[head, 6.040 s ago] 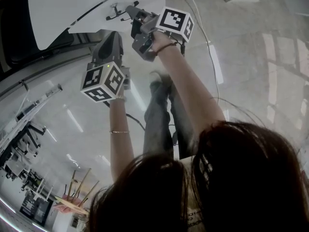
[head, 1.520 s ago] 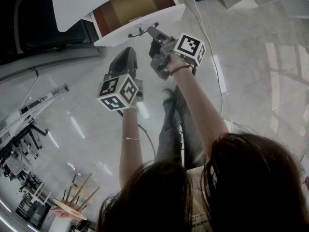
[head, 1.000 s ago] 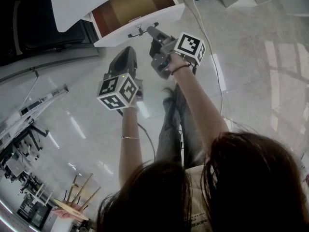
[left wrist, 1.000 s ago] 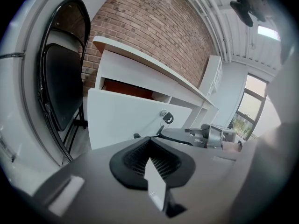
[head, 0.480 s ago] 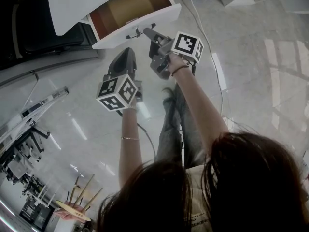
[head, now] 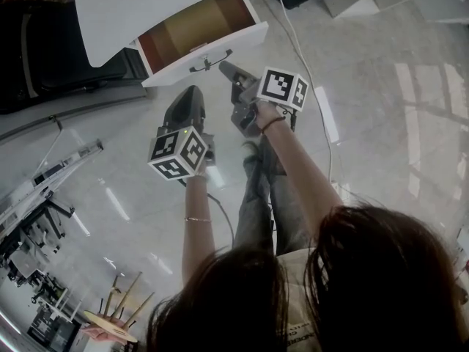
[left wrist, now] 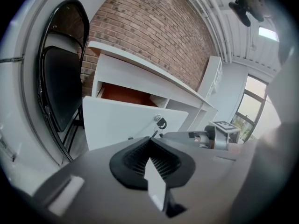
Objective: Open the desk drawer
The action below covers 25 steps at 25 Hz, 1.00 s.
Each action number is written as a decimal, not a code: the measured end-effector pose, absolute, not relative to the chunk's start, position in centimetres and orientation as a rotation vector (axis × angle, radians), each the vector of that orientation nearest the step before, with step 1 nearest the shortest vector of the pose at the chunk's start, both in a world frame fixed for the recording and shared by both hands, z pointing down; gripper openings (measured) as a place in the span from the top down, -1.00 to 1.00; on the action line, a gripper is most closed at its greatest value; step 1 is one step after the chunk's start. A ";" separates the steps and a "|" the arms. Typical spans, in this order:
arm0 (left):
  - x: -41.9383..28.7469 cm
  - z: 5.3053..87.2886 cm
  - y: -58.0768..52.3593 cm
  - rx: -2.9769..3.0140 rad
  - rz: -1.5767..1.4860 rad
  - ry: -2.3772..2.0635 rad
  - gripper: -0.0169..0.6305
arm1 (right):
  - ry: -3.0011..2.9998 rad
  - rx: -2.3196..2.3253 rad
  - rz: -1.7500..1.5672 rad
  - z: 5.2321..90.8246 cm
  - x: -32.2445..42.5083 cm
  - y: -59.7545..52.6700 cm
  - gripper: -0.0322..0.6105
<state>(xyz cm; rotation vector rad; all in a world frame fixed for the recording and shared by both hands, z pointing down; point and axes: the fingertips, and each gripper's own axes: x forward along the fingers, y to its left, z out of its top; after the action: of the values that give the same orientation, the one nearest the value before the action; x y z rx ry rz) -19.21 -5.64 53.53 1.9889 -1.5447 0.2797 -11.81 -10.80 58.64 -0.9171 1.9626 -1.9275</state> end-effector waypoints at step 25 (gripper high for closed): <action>-15.1 32.4 -5.4 2.225 0.116 -1.496 0.95 | 3.023 -0.962 -0.904 32.0 -10.4 -8.6 0.78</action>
<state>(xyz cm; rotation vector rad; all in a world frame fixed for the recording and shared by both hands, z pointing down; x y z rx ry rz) -15.15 -5.37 32.36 2.2246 -1.4956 0.1156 -10.43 -8.65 32.05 -0.9618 3.0228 -0.9039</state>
